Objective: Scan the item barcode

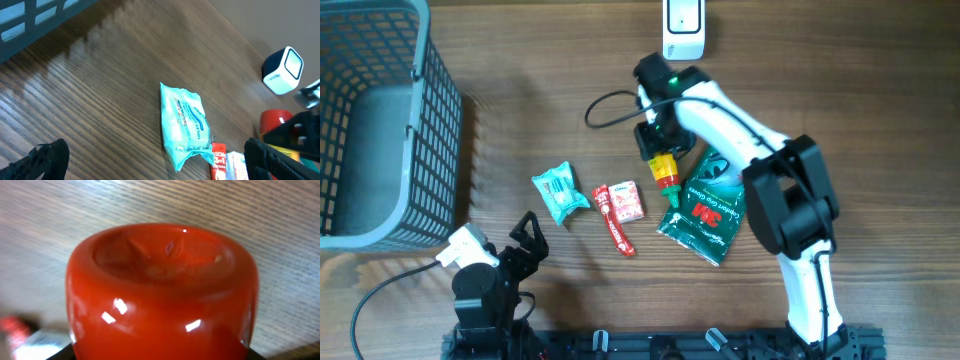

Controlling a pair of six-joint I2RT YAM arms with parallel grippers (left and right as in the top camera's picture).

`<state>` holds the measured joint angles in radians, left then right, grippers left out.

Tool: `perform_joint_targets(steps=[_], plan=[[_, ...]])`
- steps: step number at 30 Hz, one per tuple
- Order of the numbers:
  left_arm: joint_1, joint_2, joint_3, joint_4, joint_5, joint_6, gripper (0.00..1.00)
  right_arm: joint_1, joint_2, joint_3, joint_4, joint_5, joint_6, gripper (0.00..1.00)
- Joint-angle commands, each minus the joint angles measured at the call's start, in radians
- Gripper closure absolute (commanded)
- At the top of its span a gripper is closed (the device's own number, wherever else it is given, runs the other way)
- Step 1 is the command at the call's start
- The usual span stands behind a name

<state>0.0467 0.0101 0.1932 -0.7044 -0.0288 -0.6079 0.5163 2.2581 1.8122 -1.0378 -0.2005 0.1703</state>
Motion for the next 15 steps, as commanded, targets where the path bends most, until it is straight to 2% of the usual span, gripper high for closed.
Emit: perform_joint_targets(steps=[1, 4, 10, 15], plan=[[-0.006, -0.001, -0.01, -0.001, -0.013, -0.006, 0.0, -0.079, 0.002, 0.069, -0.058, -0.375, -0.097, 0.55], [-0.006, -0.001, -0.01, -0.001, -0.013, -0.006, 0.0, -0.124, 0.002, 0.072, -0.106, -0.504, -0.145, 0.55], [-0.006, -0.001, -0.01, -0.001, -0.013, -0.006, 0.0, -0.198, 0.003, 0.072, -0.224, -0.843, -0.414, 0.49], [-0.006, -0.001, -0.01, -0.001, -0.014, -0.006, 0.0, -0.203, 0.003, 0.071, -0.251, -0.902, -0.54, 0.48]])
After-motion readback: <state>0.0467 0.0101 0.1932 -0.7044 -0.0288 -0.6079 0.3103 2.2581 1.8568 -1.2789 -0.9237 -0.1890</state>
